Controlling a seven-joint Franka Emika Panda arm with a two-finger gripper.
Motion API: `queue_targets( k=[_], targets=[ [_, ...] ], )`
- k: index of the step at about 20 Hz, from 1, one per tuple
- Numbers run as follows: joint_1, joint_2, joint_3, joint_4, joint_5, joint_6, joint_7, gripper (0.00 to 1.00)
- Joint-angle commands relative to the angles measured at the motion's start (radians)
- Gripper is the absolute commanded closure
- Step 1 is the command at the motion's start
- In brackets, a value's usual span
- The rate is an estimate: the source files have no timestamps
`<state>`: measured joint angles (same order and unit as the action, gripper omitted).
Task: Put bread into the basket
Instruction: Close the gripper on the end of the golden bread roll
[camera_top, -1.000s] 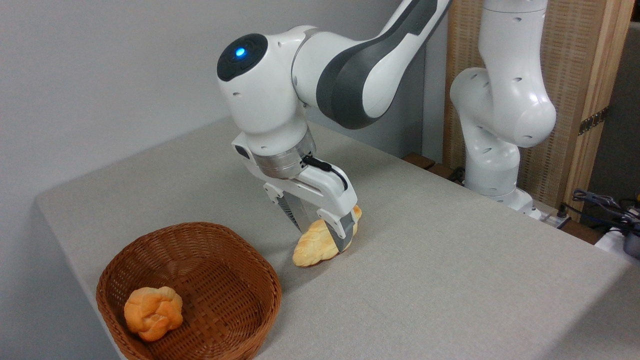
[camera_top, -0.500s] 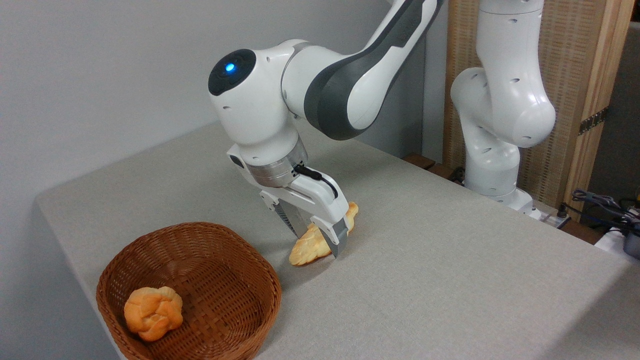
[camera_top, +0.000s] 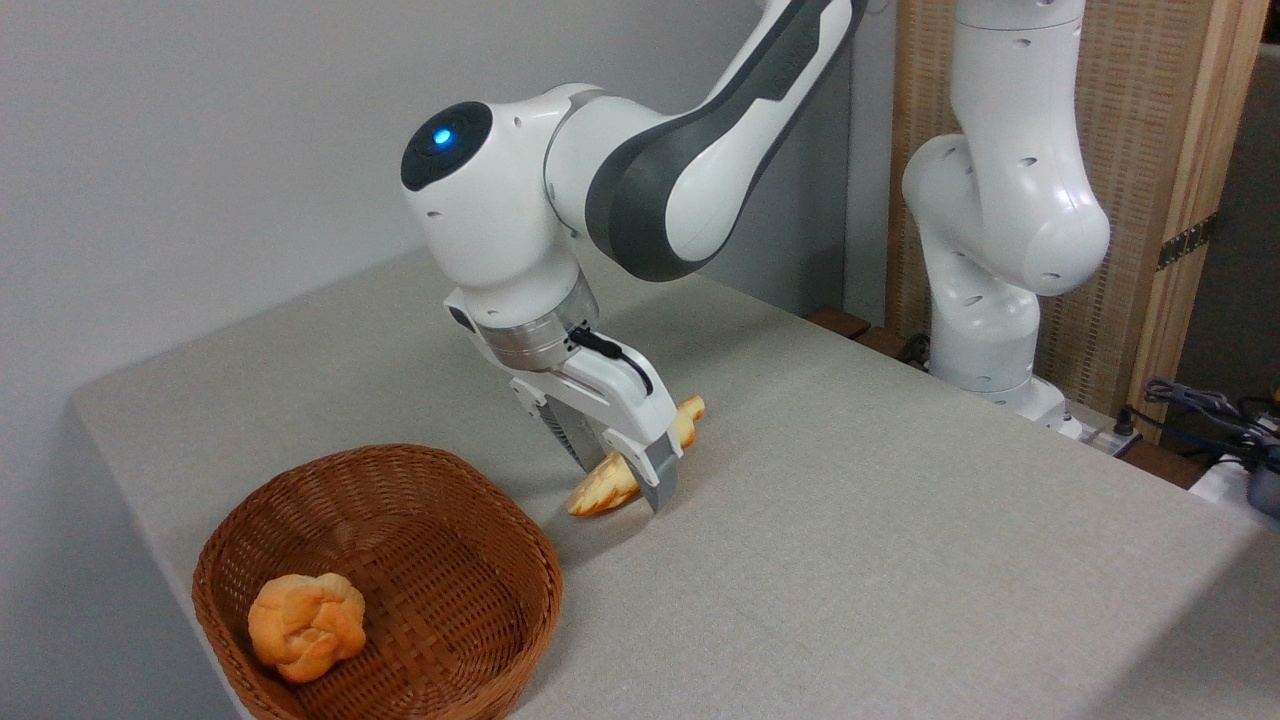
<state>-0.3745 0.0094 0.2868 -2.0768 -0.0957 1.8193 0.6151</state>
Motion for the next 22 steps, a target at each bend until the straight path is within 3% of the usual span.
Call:
queue_targets(
  k=[1,3,9,22],
  targets=[
    [-0.006,-0.002,-0.001,0.001,-0.006,0.023,-0.005,0.76],
    [-0.006,-0.002,-0.003,0.001,-0.006,0.023,-0.003,0.83],
    [-0.006,-0.003,-0.012,0.001,-0.004,0.025,-0.002,0.87],
    [-0.006,-0.003,-0.012,0.007,-0.004,0.021,0.0,0.86]
  ],
)
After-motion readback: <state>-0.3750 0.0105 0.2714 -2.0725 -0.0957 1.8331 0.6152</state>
